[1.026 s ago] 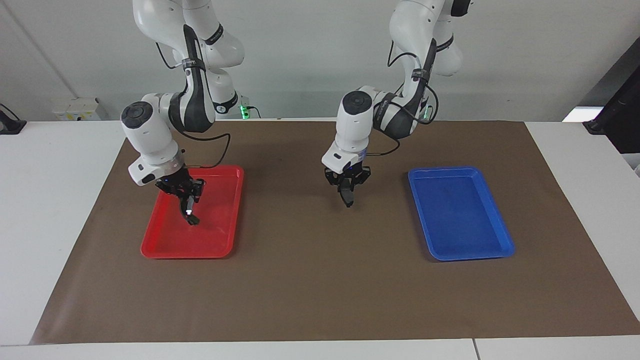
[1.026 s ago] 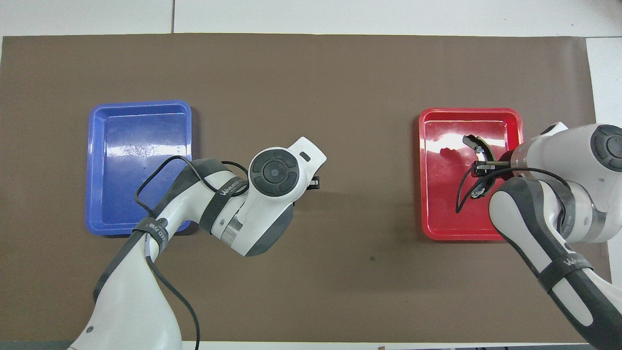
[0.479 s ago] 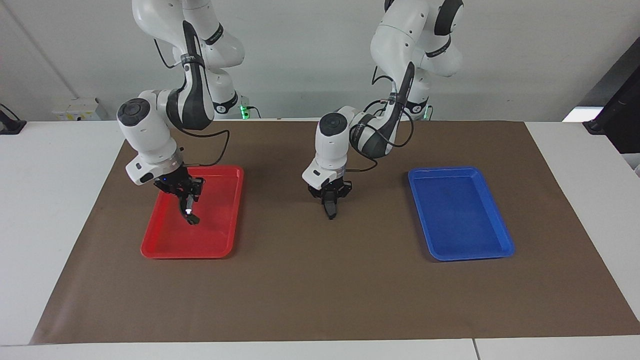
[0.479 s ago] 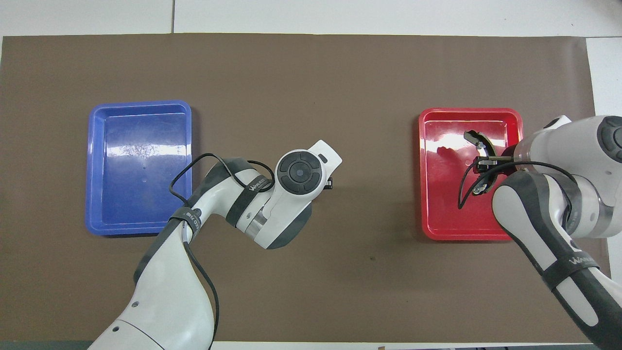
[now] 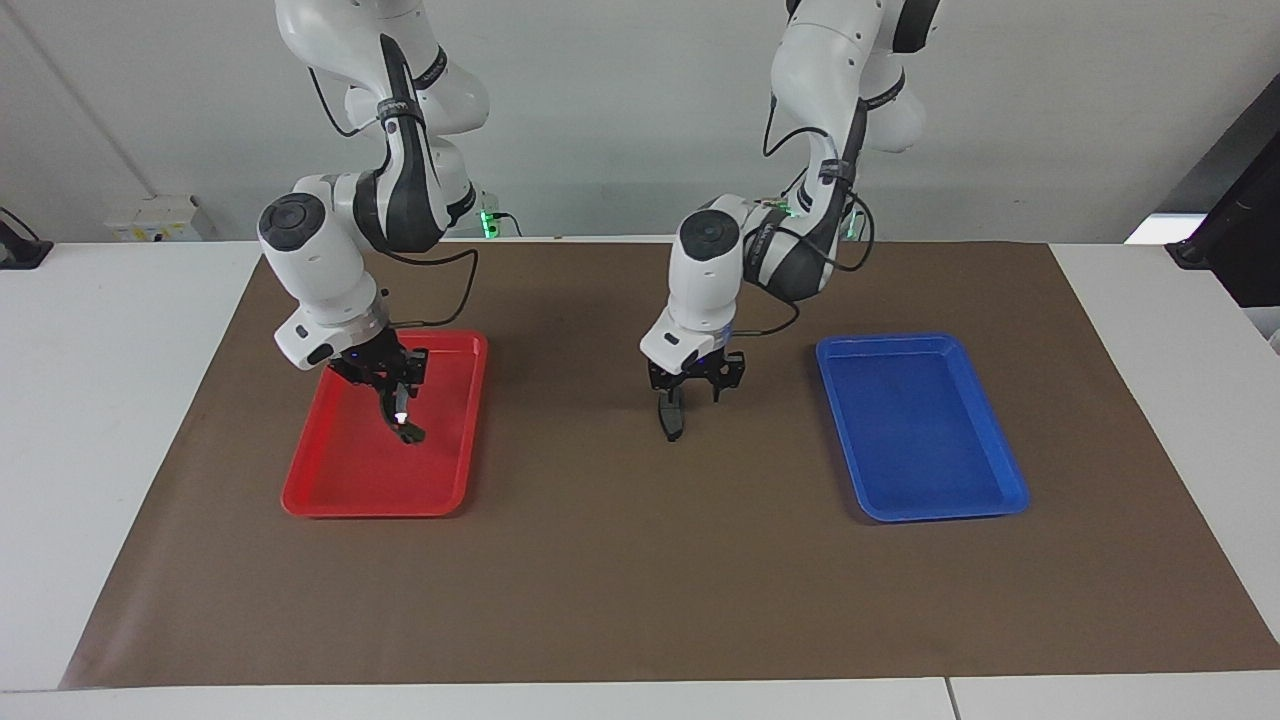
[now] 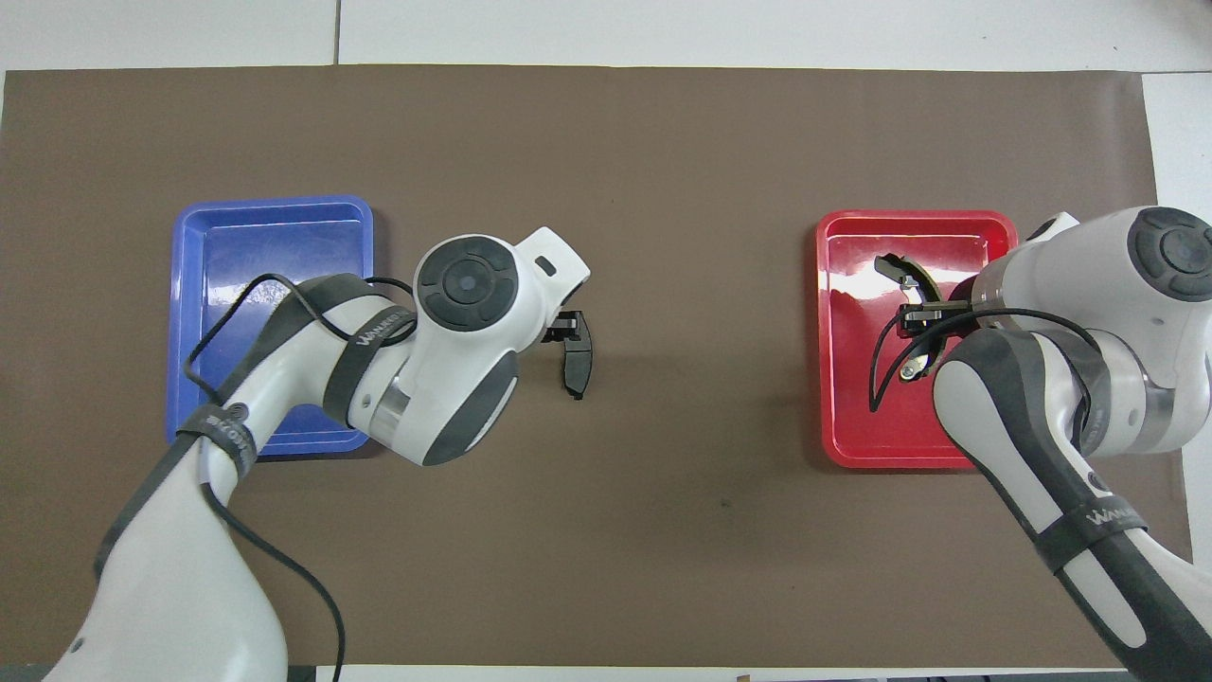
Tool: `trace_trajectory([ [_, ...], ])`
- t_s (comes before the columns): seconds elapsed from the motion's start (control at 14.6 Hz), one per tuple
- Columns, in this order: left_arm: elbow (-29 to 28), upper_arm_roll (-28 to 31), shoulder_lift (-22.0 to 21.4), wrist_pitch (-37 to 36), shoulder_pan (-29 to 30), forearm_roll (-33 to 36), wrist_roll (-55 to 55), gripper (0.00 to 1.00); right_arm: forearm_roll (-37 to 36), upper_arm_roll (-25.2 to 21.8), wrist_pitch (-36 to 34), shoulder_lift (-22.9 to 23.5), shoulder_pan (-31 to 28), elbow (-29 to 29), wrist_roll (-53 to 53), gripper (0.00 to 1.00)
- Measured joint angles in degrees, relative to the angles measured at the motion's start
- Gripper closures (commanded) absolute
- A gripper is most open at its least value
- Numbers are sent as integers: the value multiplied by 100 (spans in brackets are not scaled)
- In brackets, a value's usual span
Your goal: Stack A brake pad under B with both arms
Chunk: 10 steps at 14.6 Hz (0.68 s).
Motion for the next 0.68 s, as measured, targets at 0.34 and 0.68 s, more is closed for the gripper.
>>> trace_trajectory([
  [0.34,-311,24,-951,-1027,1105,4,1271,2,0,16,-140,28,954,137,1065,100],
  [0.68,-318,44,-1370,-1095,2442,6,2982,2,-1,51,-134,340,2128,474,2852,100],
])
